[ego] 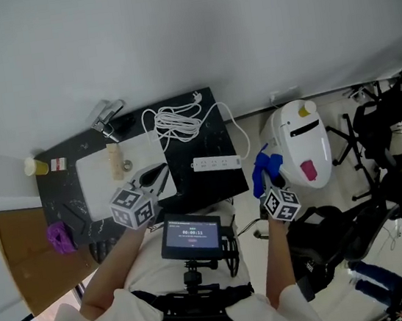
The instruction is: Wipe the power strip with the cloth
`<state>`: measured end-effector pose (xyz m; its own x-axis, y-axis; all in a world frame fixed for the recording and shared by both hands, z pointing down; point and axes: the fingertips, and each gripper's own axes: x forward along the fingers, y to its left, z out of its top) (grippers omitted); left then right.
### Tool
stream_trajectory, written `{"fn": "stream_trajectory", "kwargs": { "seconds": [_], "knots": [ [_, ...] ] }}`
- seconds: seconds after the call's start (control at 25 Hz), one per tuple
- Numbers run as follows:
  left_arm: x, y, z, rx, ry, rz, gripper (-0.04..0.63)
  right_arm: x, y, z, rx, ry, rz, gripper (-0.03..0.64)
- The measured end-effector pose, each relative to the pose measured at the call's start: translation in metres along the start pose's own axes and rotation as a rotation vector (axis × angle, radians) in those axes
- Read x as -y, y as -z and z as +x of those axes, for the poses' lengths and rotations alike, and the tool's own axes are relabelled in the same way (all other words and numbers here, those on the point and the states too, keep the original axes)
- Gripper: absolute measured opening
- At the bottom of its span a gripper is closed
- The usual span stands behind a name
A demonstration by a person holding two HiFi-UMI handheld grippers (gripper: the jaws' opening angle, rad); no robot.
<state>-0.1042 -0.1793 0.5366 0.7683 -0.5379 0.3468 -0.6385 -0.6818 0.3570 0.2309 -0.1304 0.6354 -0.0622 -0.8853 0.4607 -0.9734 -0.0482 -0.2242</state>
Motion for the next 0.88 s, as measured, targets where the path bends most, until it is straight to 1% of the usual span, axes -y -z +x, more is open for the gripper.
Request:
{"fn": "stream_trajectory", "kwargs": {
  "seconds": [0.32, 0.72, 0.88],
  "knots": [
    [-0.001, 0.000, -0.025, 0.027, 0.018, 0.007, 0.000, -0.040, -0.025, -0.036, 0.090, -0.014, -0.023, 0.104],
    [0.008, -0.001, -0.054, 0.048, 0.075, 0.051, 0.000, -0.082, -0.053, -0.085, 0.183, -0.015, -0.046, 0.104],
    [0.008, -0.001, -0.059, 0.064, 0.090, 0.057, 0.000, -0.097, -0.062, -0.105, 0.223, -0.017, -0.057, 0.104]
  ]
}}
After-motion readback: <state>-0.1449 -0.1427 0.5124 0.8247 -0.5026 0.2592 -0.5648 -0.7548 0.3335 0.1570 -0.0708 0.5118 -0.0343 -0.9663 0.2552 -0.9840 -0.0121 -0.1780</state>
